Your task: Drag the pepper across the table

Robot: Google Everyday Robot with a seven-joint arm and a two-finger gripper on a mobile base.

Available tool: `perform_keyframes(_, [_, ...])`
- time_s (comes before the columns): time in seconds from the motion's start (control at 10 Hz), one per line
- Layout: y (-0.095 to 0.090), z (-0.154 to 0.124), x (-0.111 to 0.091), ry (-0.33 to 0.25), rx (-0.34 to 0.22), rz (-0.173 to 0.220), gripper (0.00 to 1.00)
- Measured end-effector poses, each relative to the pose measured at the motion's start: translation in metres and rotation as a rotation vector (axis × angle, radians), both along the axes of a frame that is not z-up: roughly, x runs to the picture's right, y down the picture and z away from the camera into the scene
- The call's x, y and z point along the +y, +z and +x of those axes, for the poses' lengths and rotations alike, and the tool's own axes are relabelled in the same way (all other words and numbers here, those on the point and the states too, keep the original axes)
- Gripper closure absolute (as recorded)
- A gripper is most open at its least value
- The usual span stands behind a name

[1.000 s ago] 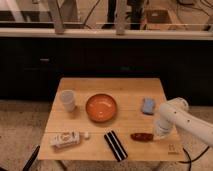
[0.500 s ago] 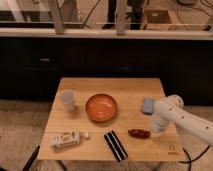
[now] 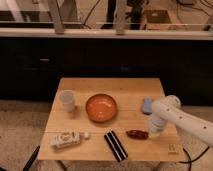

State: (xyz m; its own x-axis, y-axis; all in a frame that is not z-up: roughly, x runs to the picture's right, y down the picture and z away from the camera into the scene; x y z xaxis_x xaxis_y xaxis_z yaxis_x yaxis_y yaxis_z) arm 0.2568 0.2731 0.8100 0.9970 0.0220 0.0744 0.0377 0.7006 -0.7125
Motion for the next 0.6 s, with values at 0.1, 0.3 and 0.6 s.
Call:
perform_keyframes(0.1, [-0.0004,-0.0014,0.0012,0.001,0.002,-0.001,1.0])
perform_keyframes(0.3, [-0.0005,-0.0016,0.0012,0.001,0.001,-0.002,1.0])
perform_keyframes(0.6, [0.0022,-0.0101,-0.0013,-0.006,-0.002,-0.007,1.0])
